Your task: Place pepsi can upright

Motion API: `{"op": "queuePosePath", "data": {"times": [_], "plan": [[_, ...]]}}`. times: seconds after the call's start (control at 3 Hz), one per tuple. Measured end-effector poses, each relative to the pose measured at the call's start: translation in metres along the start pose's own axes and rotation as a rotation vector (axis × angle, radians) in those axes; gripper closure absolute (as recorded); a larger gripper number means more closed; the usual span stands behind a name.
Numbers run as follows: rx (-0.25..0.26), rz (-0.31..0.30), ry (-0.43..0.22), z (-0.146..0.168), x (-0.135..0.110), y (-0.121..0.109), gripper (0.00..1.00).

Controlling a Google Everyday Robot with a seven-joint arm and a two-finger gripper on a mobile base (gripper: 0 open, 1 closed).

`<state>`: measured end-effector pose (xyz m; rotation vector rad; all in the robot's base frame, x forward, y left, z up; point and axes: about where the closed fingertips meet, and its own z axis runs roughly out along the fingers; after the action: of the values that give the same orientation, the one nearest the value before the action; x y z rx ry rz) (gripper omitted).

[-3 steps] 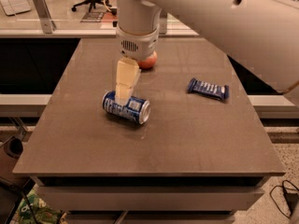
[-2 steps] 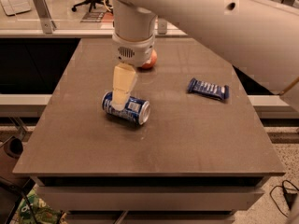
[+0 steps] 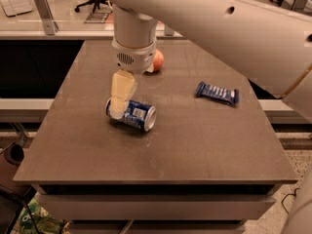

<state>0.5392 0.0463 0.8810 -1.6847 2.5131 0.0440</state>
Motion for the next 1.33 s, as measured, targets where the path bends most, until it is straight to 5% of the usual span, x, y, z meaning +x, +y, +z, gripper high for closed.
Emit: {"op": "queuePosePath", "data": {"times": [1.33], "plan": [[-0.036, 0.095, -0.047, 0.029, -0.002, 0.017, 0.00]]}}
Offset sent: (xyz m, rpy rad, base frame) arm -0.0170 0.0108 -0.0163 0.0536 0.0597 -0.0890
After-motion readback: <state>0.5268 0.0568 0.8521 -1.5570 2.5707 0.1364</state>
